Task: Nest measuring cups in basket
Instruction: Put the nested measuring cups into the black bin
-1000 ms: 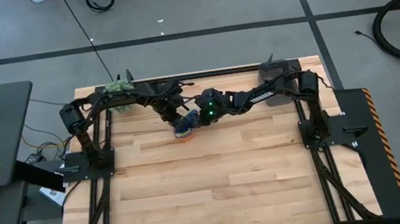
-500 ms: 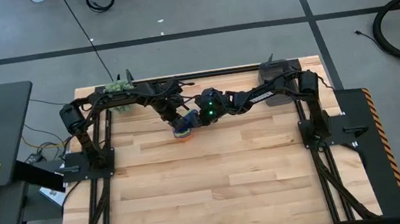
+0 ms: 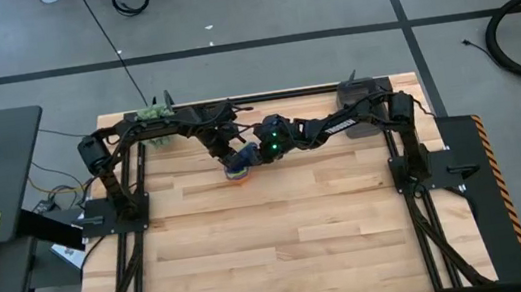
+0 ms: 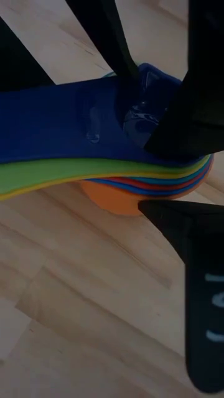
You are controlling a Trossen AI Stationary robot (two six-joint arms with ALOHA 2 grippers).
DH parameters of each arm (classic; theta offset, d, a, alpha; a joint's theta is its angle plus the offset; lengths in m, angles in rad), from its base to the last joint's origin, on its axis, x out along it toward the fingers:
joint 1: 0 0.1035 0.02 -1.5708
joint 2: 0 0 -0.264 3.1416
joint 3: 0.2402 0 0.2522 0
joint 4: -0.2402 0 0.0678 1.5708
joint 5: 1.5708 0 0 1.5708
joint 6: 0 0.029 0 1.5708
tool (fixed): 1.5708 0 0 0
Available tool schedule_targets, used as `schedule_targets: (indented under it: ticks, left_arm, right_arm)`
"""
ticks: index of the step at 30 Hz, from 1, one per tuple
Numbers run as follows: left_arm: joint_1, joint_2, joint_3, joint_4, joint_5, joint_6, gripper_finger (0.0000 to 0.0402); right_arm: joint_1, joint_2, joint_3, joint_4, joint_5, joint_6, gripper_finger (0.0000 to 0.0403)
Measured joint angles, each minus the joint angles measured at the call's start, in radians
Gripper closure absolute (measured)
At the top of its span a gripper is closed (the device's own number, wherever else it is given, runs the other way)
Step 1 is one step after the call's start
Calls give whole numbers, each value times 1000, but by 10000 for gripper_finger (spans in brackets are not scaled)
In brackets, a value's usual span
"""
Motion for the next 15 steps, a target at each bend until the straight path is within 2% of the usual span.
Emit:
schedule_targets:
  ticks: [15]
  left_arm:
    - [0,3,21,-25,11,0,306]
  right_arm:
    - [-10,0,0,10,-12,-3,209]
